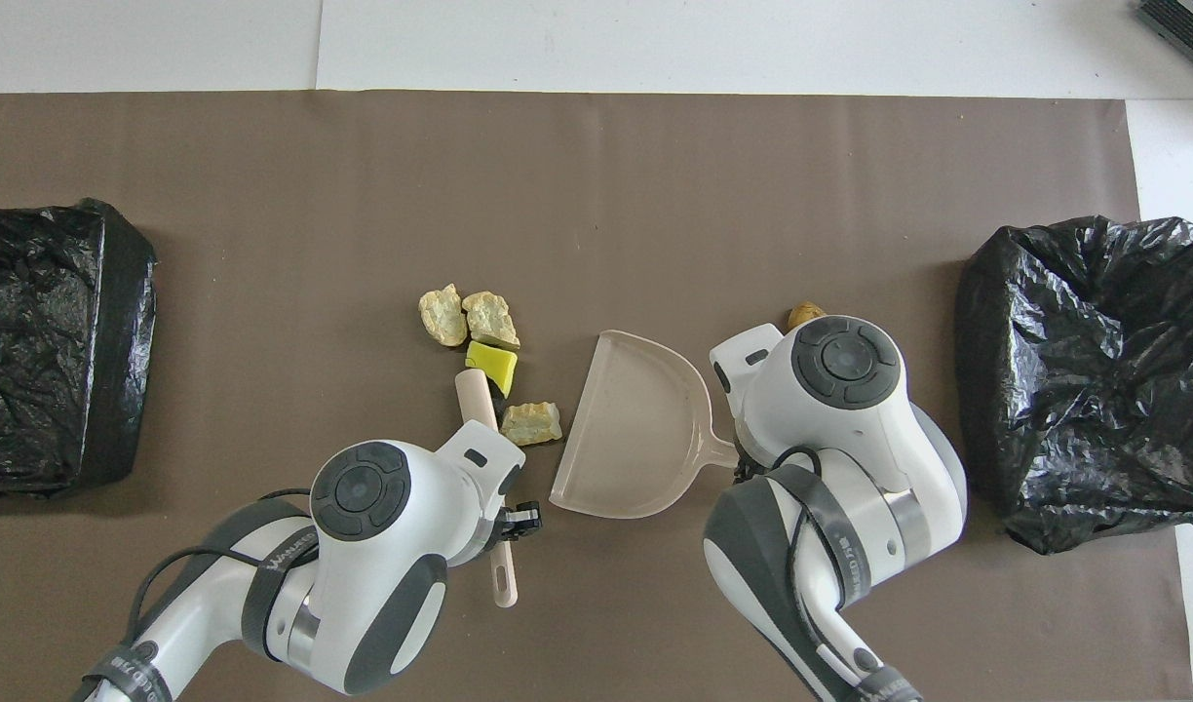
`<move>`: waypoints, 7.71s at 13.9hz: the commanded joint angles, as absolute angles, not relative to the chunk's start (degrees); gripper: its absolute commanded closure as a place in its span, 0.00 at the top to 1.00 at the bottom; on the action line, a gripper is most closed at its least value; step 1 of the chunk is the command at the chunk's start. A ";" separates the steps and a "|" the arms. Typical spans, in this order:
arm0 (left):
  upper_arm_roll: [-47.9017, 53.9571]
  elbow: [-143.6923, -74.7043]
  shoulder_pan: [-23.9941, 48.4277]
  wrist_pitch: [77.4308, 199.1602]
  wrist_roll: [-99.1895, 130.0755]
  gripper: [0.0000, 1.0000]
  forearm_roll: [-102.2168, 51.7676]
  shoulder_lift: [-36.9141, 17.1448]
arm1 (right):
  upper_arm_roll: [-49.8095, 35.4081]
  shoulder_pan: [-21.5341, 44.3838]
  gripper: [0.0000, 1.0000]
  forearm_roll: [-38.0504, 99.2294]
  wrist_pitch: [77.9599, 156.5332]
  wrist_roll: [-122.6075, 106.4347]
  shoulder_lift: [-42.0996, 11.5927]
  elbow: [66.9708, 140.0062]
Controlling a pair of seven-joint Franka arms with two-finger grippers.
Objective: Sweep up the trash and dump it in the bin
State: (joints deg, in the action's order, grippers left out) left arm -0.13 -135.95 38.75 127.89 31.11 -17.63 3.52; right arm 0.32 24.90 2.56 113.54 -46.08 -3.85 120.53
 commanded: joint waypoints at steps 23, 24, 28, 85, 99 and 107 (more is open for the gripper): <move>-0.97 -111.36 20.24 113.99 -8.77 0.00 0.08 -7.29 | 0.18 24.96 0.00 1.58 116.19 -43.86 -0.44 126.30; -0.88 -111.27 18.82 114.52 -9.92 0.00 2.26 -8.86 | 0.18 24.96 0.00 1.58 116.28 -43.86 -0.44 126.39; -0.88 -111.27 12.75 115.49 -18.36 0.00 5.80 -10.46 | 0.18 26.01 0.00 1.58 117.33 -42.54 -0.53 127.79; -0.26 -143.09 67.59 132.01 60.12 0.00 -9.84 8.09 | 0.79 -25.84 0.00 -23.68 111.88 -91.29 0.00 105.11; -1.14 -118.08 44.32 123.76 25.43 1.00 -1.08 -2.61 | -1.49 -21.01 0.00 -51.92 124.80 -117.24 -2.11 106.00; -1.93 -90.56 25.34 103.05 7.67 1.00 0.97 -5.54 | -1.32 -21.09 0.00 -50.99 119.91 -113.76 7.02 104.94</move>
State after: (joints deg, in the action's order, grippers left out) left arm -2.43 -96.33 28.80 110.75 11.64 -0.04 -6.34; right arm -1.06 -20.25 -52.31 122.63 -115.43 3.99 104.91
